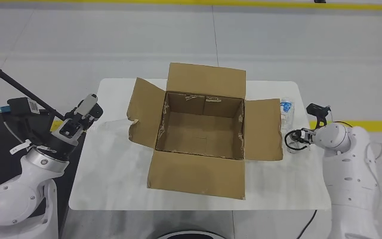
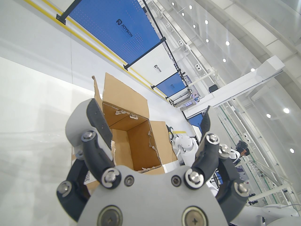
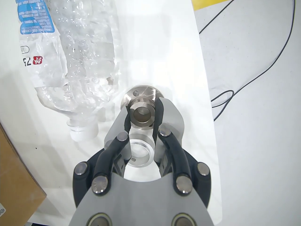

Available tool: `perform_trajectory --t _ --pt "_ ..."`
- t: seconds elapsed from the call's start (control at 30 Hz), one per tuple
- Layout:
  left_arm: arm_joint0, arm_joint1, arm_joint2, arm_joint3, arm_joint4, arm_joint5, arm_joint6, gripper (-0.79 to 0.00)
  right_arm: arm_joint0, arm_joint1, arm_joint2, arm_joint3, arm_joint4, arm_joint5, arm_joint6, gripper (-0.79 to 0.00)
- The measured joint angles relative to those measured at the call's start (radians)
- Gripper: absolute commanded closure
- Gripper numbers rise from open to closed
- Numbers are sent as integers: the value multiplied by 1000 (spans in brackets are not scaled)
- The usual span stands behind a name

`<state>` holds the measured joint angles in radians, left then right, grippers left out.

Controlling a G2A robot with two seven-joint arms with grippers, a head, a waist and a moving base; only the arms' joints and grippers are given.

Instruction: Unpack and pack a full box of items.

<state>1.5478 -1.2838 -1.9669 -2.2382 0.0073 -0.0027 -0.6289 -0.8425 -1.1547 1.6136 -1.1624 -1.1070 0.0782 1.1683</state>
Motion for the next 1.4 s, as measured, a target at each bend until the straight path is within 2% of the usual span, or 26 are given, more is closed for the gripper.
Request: perform_trajectory --t 0.13,0.2,0.23,0.27,0.57,0.8,0.93,1.2,1.4 --pt "0 0 0 0 0 0 0 -785 -5 3 -1 -5 7 2 0 -345" --pt "0 0 0 0 0 0 0 -785 -8 5 3 -11 11 6 0 -459" --pt "0 0 0 0 0 0 0 -785 -9 6 5 -17 11 7 0 -705" --pt "0 0 0 0 0 0 0 -785 -11 8 9 -24 10 9 1 -785" --pt "0 0 0 0 0 0 0 -785 -58 26 81 -202 37 24 9 -785" --pt "7 1 5 -2 0 -14 15 -785 -186 36 212 -486 278 -82 -32 -785" --pt "19 4 -1 -3 1 -28 35 -785 -233 39 243 -576 421 -163 -33 -785" --pt "36 8 -28 1 -27 -38 80 -785 -242 50 177 -599 680 -327 81 -785" --pt "43 10 -38 -1 -36 -41 88 -785 -202 57 78 -563 702 -331 128 -785"
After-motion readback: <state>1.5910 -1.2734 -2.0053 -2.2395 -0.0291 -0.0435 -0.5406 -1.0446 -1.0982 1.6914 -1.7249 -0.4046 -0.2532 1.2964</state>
